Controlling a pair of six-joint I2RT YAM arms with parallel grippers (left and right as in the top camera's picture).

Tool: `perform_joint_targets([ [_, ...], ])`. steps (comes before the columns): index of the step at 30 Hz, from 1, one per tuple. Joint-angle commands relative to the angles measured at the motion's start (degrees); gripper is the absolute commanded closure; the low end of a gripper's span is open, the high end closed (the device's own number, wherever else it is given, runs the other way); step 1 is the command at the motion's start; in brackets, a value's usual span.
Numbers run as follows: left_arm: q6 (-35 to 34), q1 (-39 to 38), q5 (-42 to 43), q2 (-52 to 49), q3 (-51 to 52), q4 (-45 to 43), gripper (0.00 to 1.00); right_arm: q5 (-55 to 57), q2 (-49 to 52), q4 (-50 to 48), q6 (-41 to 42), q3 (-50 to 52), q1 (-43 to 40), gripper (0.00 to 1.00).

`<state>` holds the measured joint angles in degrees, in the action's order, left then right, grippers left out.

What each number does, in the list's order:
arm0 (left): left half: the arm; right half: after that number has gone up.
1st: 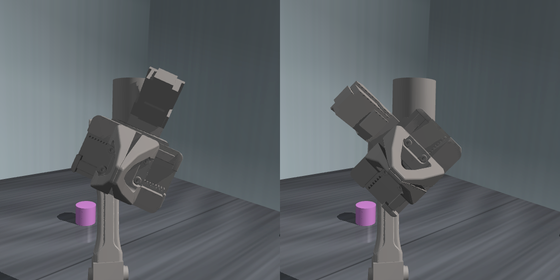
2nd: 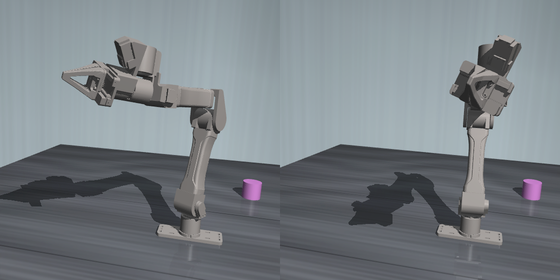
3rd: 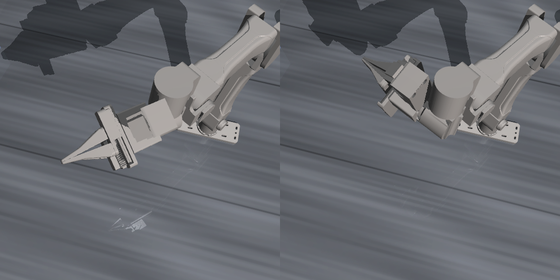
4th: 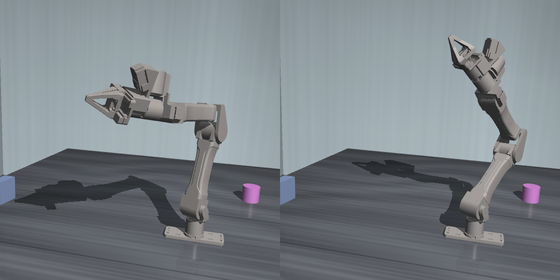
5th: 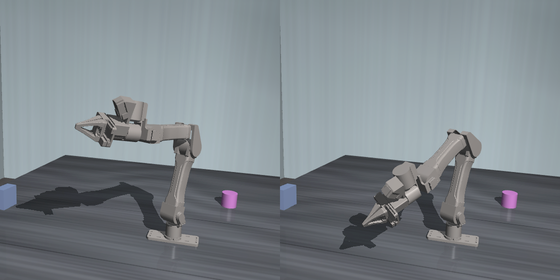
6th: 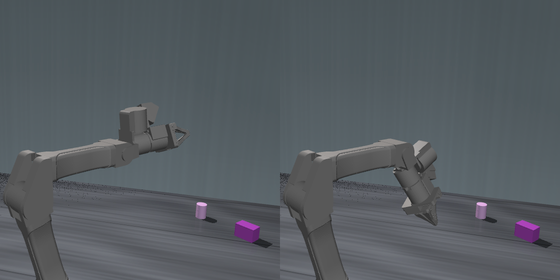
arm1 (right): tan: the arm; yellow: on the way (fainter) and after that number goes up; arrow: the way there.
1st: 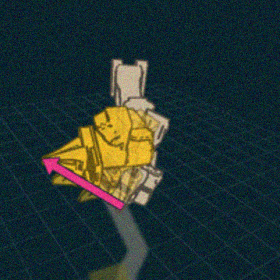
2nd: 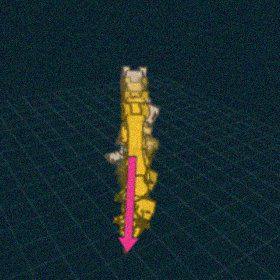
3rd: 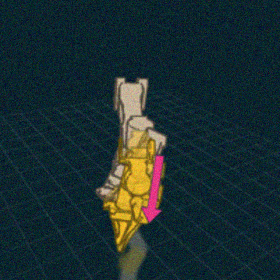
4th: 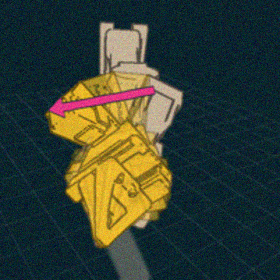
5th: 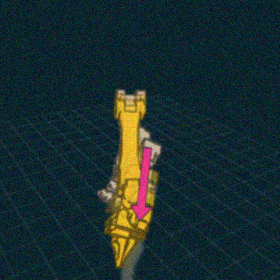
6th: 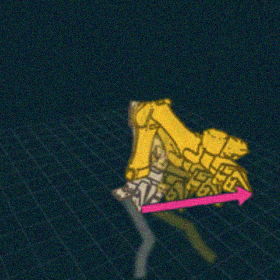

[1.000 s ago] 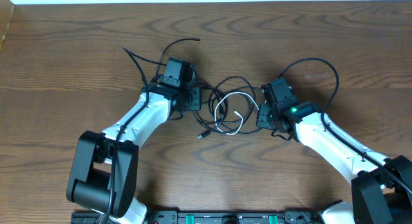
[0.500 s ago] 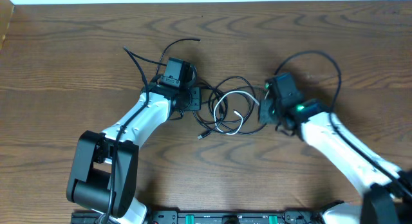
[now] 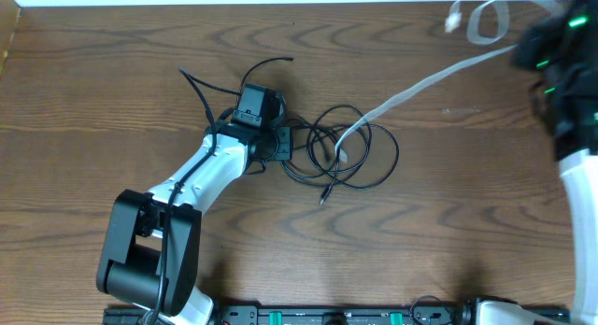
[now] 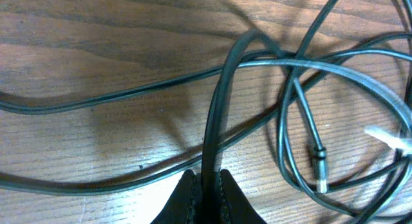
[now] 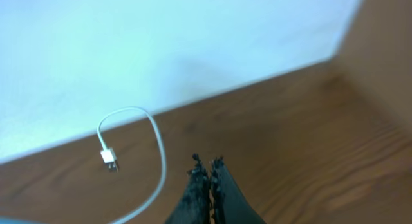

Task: Untangle cables
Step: 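Pull the white cable up and right out of the pile with the right gripper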

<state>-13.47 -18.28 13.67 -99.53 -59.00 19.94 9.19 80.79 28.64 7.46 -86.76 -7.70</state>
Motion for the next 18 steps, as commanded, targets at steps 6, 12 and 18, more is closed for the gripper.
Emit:
perform_joint_targets([
  [6,0.57,-0.04,-2.84,0.52,-0.46,0.7,0.92,1.77,7.52,-2.43,-12.46,-13.16,-12.37,0.99],
  [12,0.57,-0.04,-3.19,0.52,-0.46,0.83,0.92,3.85,15.41,-6.86,-17.42,-13.86,-17.03,0.99],
  [18,0.57,-0.04,-3.19,0.52,-0.46,1.03,0.92,6.38,25.24,-12.44,-26.25,-13.86,-21.92,0.99],
])
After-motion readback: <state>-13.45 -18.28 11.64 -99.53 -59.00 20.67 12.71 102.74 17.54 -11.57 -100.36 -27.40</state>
